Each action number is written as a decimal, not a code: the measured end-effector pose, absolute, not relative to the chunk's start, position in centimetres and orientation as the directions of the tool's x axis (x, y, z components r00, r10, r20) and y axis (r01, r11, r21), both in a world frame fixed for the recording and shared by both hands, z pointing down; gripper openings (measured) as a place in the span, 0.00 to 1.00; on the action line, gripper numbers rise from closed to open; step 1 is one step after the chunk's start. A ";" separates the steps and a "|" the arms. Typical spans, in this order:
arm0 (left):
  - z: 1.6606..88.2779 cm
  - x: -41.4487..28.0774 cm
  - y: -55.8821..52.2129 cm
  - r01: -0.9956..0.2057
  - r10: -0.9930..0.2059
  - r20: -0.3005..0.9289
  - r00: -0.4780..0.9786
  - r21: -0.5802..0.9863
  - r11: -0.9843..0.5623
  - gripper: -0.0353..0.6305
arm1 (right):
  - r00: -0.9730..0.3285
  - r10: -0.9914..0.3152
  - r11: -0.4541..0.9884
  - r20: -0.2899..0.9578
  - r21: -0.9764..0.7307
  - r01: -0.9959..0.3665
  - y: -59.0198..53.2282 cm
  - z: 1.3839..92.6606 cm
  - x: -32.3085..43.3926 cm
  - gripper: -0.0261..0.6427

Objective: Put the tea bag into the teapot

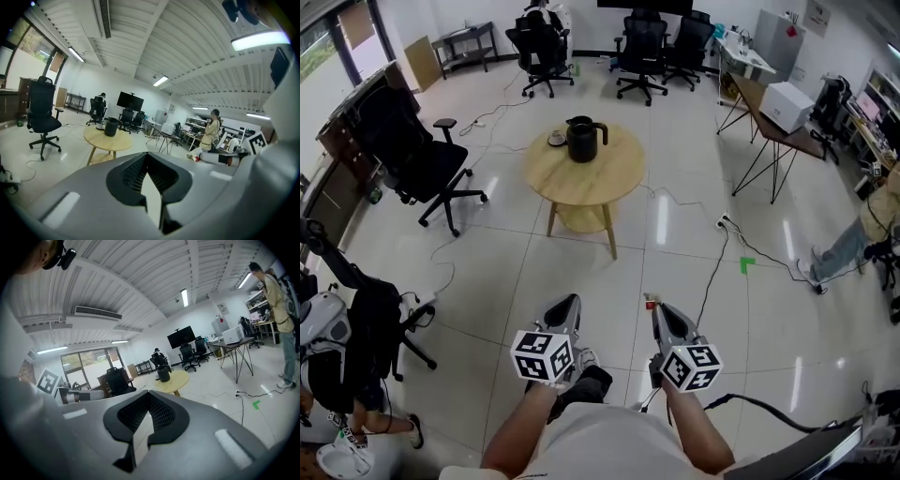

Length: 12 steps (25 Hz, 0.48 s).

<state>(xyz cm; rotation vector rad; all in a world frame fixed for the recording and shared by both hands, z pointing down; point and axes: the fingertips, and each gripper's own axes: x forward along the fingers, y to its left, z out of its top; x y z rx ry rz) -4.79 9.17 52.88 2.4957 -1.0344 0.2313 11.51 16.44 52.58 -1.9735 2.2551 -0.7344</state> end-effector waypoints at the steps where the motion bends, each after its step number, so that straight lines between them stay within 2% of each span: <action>1: 52.7 -5.0 8.0 -0.706 -0.636 0.307 0.708 0.323 -0.630 0.07 | -0.182 -0.947 0.072 0.264 -0.380 -0.922 15.2 52.4 11.4 0.04; 12: 52.6 -7.1 -0.6 -0.700 -0.636 0.296 0.713 0.363 -0.615 0.07 | -0.160 -0.949 0.059 0.273 -0.343 -0.937 5.8 50.8 10.1 0.04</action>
